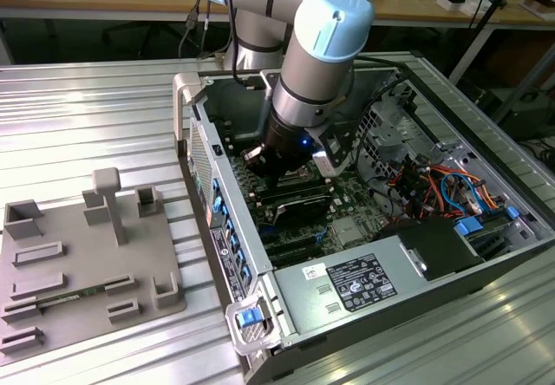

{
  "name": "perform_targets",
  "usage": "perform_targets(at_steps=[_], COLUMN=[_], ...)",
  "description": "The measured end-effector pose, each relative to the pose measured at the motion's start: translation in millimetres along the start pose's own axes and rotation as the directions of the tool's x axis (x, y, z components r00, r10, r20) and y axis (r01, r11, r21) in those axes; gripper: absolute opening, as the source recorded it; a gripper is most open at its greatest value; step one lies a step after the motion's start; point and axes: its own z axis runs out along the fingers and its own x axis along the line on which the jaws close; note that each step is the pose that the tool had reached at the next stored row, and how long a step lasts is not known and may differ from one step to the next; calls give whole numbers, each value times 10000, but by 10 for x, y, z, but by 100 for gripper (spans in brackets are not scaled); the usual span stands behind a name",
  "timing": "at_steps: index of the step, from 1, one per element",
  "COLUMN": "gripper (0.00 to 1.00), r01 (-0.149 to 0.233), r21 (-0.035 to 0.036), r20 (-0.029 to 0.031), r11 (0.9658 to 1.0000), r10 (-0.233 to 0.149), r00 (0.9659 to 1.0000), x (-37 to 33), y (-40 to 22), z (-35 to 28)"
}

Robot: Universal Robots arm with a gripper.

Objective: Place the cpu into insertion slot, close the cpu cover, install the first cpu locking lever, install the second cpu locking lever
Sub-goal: 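Install the second cpu locking lever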

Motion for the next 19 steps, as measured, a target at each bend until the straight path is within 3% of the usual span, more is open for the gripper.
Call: perform_targets(at_steps=[16, 17, 19], gripper=[11, 11, 11], r01=[30, 36, 36], r21=[-32, -72, -41], r20=[-3, 11, 1], r11=[10000, 10000, 10000], r10=[-31, -36, -36], r00=[10000, 10000, 10000], x=[-1, -3, -1], y=[22, 26, 21], z=[45, 65, 72])
